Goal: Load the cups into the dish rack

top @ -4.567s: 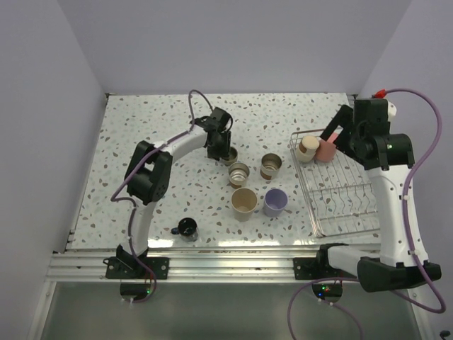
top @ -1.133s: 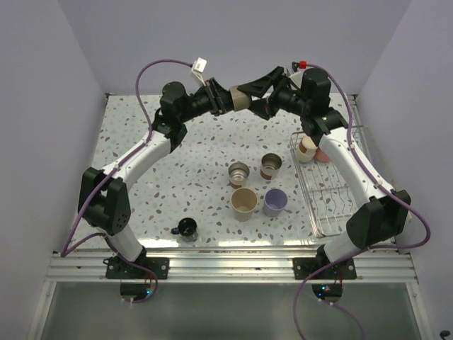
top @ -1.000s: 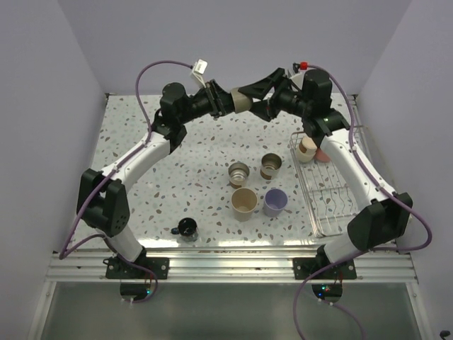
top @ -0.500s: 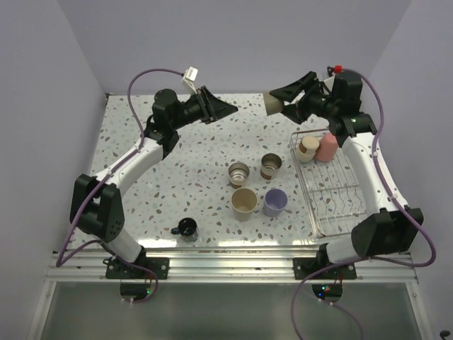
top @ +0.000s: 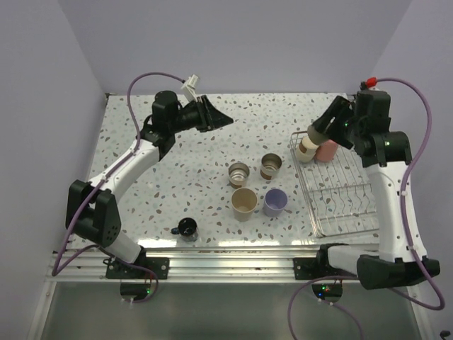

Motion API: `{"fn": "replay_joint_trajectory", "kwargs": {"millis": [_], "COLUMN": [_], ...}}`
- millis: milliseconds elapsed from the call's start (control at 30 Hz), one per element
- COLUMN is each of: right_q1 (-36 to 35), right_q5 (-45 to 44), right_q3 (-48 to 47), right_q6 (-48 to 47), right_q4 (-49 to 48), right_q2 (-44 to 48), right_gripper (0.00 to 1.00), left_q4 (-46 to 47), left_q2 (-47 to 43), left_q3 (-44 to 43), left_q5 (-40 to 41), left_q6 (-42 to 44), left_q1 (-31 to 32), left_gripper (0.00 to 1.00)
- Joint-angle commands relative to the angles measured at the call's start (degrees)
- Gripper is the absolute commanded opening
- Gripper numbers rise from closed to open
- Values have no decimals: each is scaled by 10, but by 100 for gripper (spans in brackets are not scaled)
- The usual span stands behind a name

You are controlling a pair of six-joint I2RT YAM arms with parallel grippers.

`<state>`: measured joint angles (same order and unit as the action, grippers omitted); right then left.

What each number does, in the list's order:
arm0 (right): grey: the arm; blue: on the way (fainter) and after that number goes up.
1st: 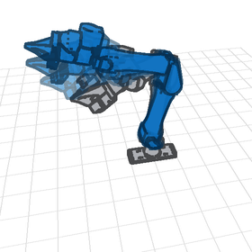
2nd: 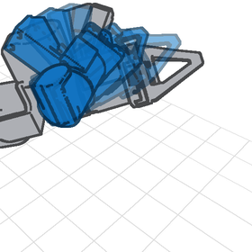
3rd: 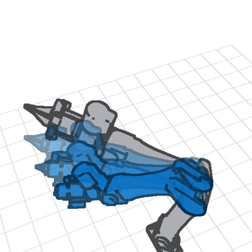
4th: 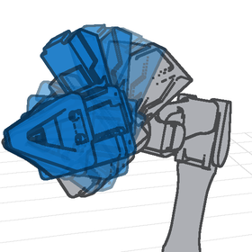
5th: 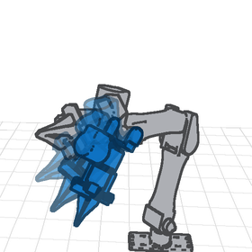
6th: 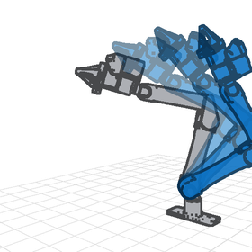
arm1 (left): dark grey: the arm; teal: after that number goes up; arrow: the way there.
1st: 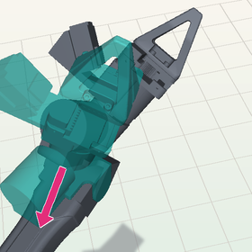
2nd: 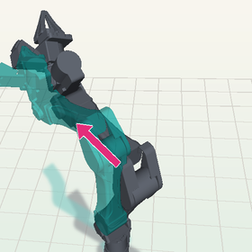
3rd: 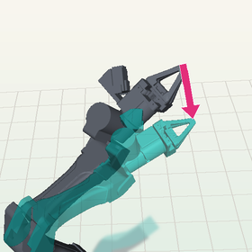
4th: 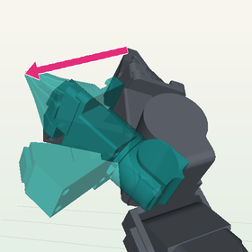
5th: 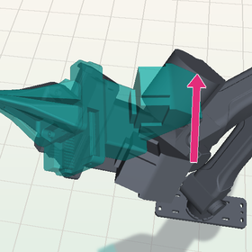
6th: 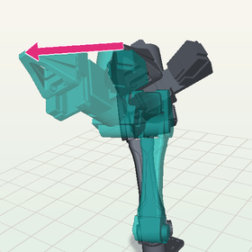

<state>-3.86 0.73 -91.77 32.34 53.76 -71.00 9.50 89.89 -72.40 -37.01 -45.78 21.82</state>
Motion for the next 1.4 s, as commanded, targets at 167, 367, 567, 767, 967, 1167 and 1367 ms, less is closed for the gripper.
{"fn": "replay_joint_trajectory", "kwargs": {"millis": [167, 367, 567, 767, 967, 1167, 1367], "right_q1": [-1, -1, -2, -1, -1, -1, -2], "right_q5": [-217, -231, -220, -199, -232, -245, -251], "right_q3": [107, 196, 297, 384, 370, 361, 358], "right_q6": [-55, -33, 11, 48, 61, 82, 96], "right_q4": [18, -51, -125, -238, -257, -276, -293], "right_q2": [41, 49, 59, 51, -3, -52, -93], "right_gripper": [0, 0, 0, 0, 0, 0, 0], "left_q4": [-35, -27, -30, -16, -2, 2, 1], "left_q2": [-38, -52, -60, -56, -47, -45, -48], "left_q3": [40, 73, 94, 110, 118, 122, 132], "left_q5": [-17, -28, -28, -39, -50, -55, -55], "left_q6": [40, 39, 49, 41, 37, 36, 38], "left_q1": [-4, -4, -4, -5, -6, -10, -13], "left_gripper": [39, 39, 39, 38, 38, 37, 37]}}
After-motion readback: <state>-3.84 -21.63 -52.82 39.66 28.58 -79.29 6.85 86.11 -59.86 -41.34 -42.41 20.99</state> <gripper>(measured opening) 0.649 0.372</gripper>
